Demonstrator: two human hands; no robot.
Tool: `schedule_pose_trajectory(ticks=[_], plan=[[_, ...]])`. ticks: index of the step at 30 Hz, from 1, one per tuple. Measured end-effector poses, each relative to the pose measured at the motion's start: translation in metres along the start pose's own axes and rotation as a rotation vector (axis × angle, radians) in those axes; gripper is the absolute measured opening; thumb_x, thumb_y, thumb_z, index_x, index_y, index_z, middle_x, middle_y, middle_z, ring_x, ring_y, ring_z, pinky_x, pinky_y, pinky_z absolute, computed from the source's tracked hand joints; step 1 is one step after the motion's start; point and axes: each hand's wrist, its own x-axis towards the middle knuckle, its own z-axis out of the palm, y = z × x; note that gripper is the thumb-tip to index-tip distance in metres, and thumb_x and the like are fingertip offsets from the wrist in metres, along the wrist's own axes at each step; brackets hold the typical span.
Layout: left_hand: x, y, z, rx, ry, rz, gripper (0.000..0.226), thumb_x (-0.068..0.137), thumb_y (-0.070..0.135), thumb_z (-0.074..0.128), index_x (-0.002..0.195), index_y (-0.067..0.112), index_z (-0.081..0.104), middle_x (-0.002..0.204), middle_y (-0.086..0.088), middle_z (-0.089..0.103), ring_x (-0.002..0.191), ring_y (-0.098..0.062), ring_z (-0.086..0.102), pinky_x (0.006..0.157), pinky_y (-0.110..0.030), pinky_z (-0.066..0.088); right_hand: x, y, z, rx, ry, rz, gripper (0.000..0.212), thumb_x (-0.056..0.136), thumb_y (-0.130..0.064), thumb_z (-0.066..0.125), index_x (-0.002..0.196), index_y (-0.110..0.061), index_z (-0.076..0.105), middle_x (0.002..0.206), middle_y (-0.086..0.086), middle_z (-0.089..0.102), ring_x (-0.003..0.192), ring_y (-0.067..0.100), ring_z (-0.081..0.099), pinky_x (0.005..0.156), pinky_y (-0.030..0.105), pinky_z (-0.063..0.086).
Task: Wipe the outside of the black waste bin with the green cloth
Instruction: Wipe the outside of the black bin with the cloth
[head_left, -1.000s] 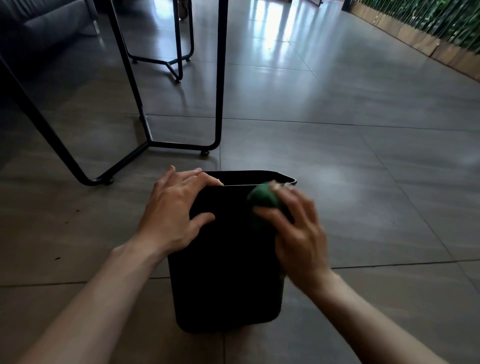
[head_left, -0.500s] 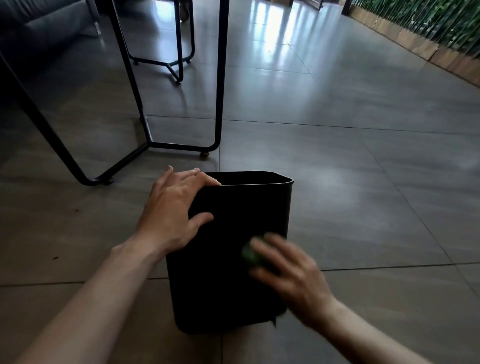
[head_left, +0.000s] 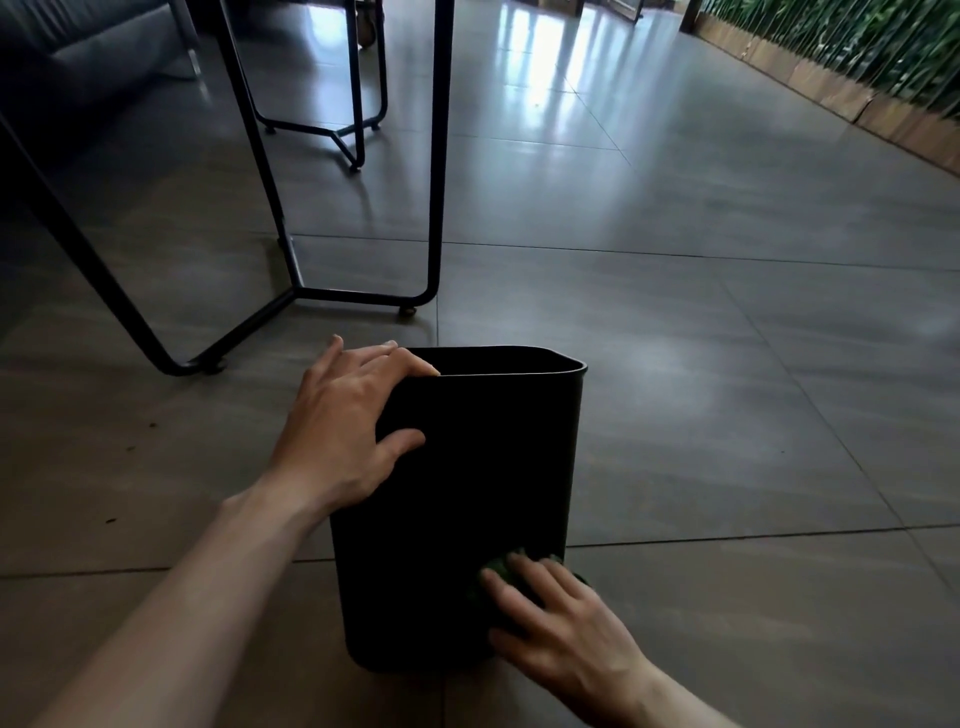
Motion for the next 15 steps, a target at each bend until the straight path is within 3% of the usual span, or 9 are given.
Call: schedule_pose_trajectory(ticks=[4, 6, 10, 12, 15], plan=[[0.0, 0.0, -0.001, 0.01, -0.004, -0.005, 0.058, 0.072, 0.027, 0.082, 0.116, 0.047, 0.049, 0.121, 0.018, 0.058, 0.139, -0.001, 0.035, 0.122, -0.031, 0.0, 0.006, 0.004, -0.01, 0.067, 0.022, 0.079, 0.011, 0.095, -0.017, 0.067, 0.102, -0.025, 0.062, 0.131, 0.009, 0.068, 0.107, 0.034, 0.068, 0.084, 0.041, 0.058], [0.0, -0.001, -0.001, 0.005, -0.013, 0.0, 0.059, 0.071, 0.027, 0.082, 0.116, 0.047, 0.049, 0.119, 0.019, 0.057, 0.139, -0.001, 0.035, 0.122, -0.03, 0.0, 0.019, 0.015, -0.026, 0.199, 0.126, 0.282, 0.016, 0.097, -0.015, 0.067, 0.109, -0.026, 0.065, 0.132, 0.009, 0.064, 0.108, 0.033, 0.063, 0.086, 0.038, 0.057], [-0.001, -0.002, -0.004, -0.028, -0.075, 0.013, 0.056, 0.073, 0.03, 0.081, 0.115, 0.048, 0.047, 0.125, 0.023, 0.058, 0.141, 0.002, 0.032, 0.124, -0.035, -0.001, 0.048, 0.053, -0.077, 0.468, 0.467, 0.823, 0.051, 0.073, 0.006, 0.069, 0.11, -0.029, 0.068, 0.116, 0.004, 0.06, 0.108, 0.023, 0.062, 0.094, 0.032, 0.052], [0.0, -0.002, -0.007, -0.044, -0.111, 0.019, 0.056, 0.072, 0.029, 0.081, 0.112, 0.049, 0.047, 0.126, 0.027, 0.058, 0.141, 0.004, 0.03, 0.124, -0.04, 0.0, 0.056, 0.084, -0.103, 0.655, 0.625, 1.091, 0.046, 0.084, 0.007, 0.067, 0.107, -0.033, 0.066, 0.106, 0.011, 0.067, 0.096, 0.031, 0.069, 0.091, 0.047, 0.059], [0.0, -0.004, -0.014, -0.084, -0.146, 0.022, 0.058, 0.068, 0.022, 0.084, 0.107, 0.047, 0.049, 0.124, 0.034, 0.056, 0.139, 0.002, 0.034, 0.124, -0.044, 0.001, 0.054, 0.129, -0.132, 1.326, 0.734, 1.378, 0.026, 0.095, -0.009, 0.061, 0.12, -0.017, 0.062, 0.103, 0.022, 0.065, 0.076, 0.042, 0.069, 0.079, 0.066, 0.061]])
